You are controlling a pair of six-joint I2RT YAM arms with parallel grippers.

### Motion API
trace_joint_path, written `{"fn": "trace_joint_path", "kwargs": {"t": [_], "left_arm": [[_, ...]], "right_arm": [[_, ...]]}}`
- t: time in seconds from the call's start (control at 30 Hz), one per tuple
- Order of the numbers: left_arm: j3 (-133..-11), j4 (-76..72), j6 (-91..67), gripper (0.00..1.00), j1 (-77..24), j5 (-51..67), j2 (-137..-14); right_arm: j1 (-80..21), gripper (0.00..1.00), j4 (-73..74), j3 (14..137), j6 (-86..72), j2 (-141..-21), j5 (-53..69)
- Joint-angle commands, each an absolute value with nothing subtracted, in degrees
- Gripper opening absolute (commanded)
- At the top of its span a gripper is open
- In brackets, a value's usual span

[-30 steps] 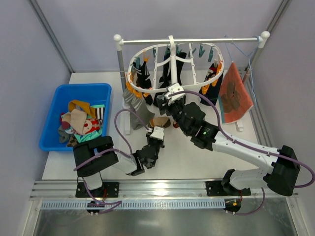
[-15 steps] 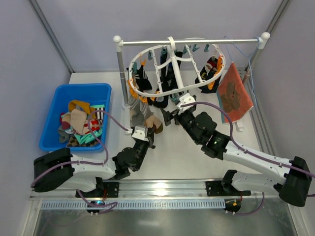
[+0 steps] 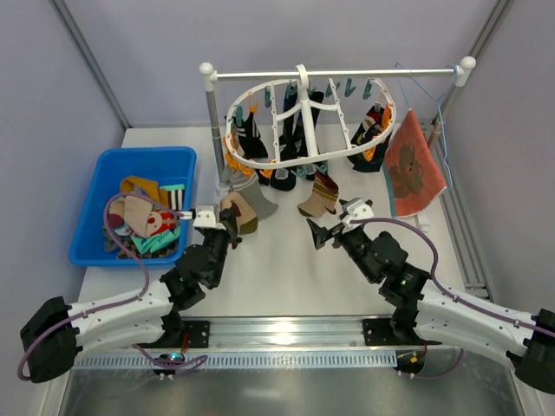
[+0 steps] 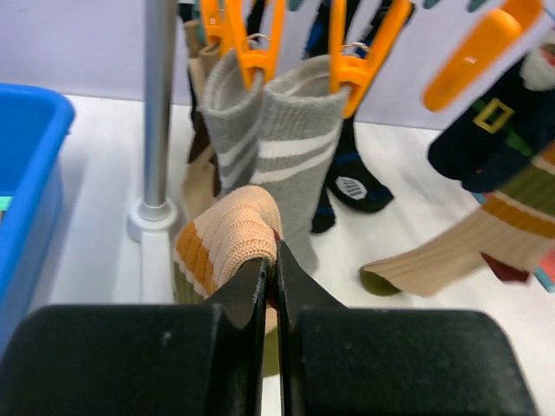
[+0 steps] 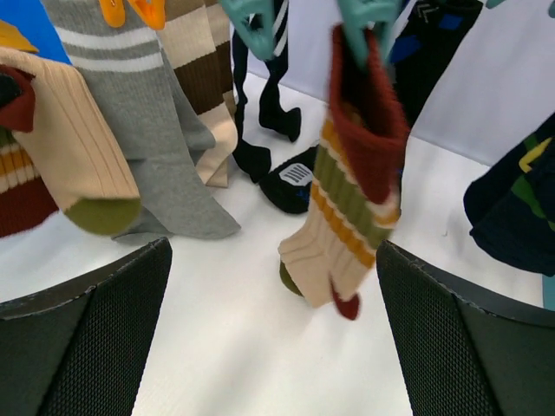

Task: Remove the socks clipped to the hanger
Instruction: Place the sock in the bin.

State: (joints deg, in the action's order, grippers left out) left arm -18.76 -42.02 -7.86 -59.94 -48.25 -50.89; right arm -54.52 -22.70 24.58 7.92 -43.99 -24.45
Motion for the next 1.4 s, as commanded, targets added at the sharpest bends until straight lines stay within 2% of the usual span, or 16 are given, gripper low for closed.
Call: {"fn": "trace_joint_path", "kwargs": {"t": [0.0,0.17,0.3,0.5,0.67,0.8,0.97,1.13,1.3,1.33,1.37], "left_arm": [[-21.7,-34.55,-11.87,0.0,-54.42,-44.12,-48.87],[-27.49,-29.54,-14.49,0.0,-45.99,-39.05,-51.84],[-33.47,-26.56,-19.14,0.0,-32.92,-31.06,-57.03],[-42.0,-25.31,-20.03,0.0,-24.8,-33.92,-63.8],[-45.96,-25.05,-26.45,0.0,-13.56,-29.18,-69.16],[-44.48,-29.77,-26.72,0.0,-11.87,-33.39,-72.07],[-42.02,-30.85,-26.55,0.0,-11.16,-37.87,-69.88],[-39.64,-31.11,-26.63,0.0,-10.2,-38.58,-67.76],[-40.16,-30.51,-27.6,0.0,-9.23,-38.32,-70.91],[-40.51,-30.24,-27.68,0.03,-9.23,-38.41,-71.45],[-40.69,-30.06,-27.77,0.11,-9.14,-38.41,-72.06]], "right_arm": [[-54.4,1.0,-26.28,22.59,7.29,-39.56,-27.07],[-54.32,1.0,-26.01,18.64,7.03,-33.41,-30.06],[-54.23,1.0,-27.51,15.47,7.03,-30.33,-31.11],[-53.97,1.0,-27.86,14.68,6.94,-29.62,-31.46],[-53.88,1.0,-28.56,14.77,7.29,-31.02,-31.55],[-53.88,1.0,-29.0,14.94,7.38,-32.17,-31.73],[-53.7,1.0,-29.27,15.29,7.47,-33.57,-31.73],[-53.7,0.99,-29.18,15.38,7.29,-33.93,-31.12],[-53.7,1.0,-28.92,15.38,7.03,-33.93,-30.85],[-53.7,1.0,-28.92,15.38,7.03,-33.93,-30.85],[-53.61,0.99,-28.83,15.38,7.03,-33.84,-30.94]]}}
